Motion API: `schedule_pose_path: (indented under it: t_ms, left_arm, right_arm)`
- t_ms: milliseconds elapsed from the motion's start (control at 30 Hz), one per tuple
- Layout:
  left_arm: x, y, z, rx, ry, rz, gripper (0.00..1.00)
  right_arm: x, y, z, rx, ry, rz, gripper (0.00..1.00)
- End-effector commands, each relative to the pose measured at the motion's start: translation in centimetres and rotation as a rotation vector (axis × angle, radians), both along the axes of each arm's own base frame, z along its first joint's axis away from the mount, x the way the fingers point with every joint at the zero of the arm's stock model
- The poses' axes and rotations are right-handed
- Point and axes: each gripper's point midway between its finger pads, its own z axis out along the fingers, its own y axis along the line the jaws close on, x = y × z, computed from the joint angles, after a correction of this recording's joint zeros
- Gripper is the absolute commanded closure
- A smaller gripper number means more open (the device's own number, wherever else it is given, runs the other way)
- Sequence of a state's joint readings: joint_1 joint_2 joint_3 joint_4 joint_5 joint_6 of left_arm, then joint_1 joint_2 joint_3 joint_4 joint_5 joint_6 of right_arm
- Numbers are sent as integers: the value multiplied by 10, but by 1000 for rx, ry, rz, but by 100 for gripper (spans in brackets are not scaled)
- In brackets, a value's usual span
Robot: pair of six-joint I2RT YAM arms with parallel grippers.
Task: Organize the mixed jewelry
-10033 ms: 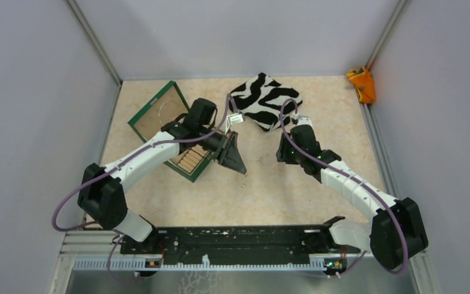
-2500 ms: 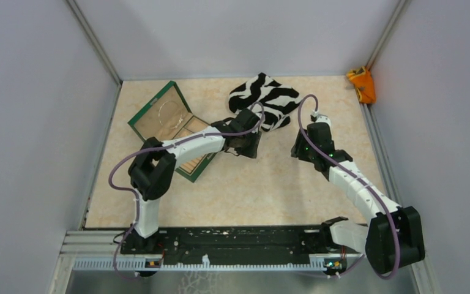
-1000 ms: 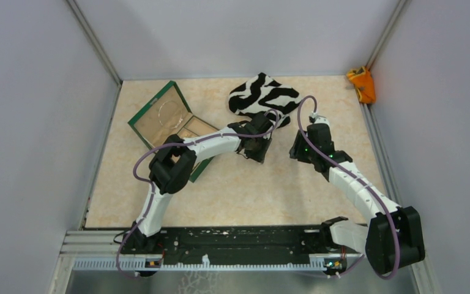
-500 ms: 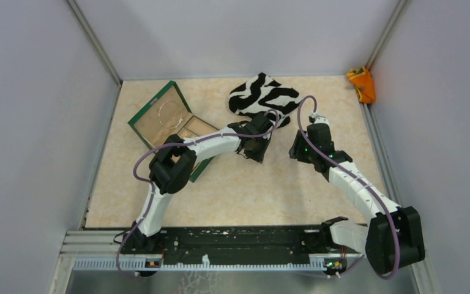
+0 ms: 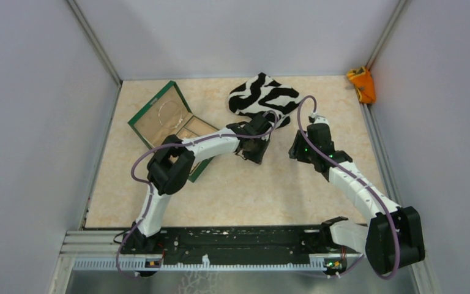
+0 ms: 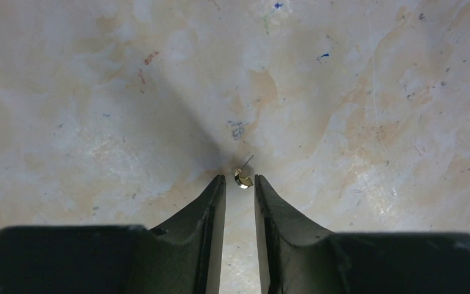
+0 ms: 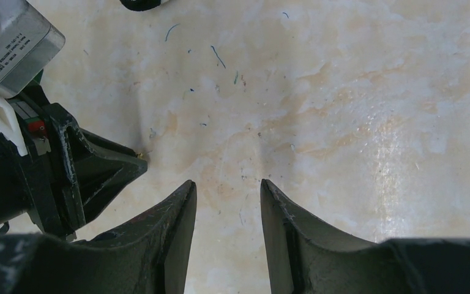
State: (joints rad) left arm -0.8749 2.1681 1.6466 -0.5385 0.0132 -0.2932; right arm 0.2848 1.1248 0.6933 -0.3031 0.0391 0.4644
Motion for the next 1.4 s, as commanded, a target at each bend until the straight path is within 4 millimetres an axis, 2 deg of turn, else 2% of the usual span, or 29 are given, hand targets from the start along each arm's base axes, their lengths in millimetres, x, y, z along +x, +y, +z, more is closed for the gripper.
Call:
schedule_pose_path:
  t_ms: [0,367,633,833,967,1100,1200,1367]
  left_arm:
    - [-5,14,5,42,-17,11,72]
    - [-3,21,11,57,-41,40,77]
    - [5,19,45,-59,-160,61,77]
    - [-4,13,51,-98,-139,30,76]
    - [-18,7,47,-119,-114,-12,72]
    - [-30,1,33,-124,-65,-49,70]
    - [-29,-1,24,-118,-57,-41,70]
    - [-20,-4,22,-102,-79,-27,71]
  right_arm:
    - [9,2,10,17,-51,2,57]
    - [9,2,11,16,-51,4,57]
    - [8,2,10,16,-49,3,57]
    - [9,3,10,19,-53,5,57]
    - [9,4,9,21,-51,8,57]
    - [10,5,9,25,-49,12,57]
    - [11,6,9,28,-48,16,57]
    - [12,5,11,24,-51,14,57]
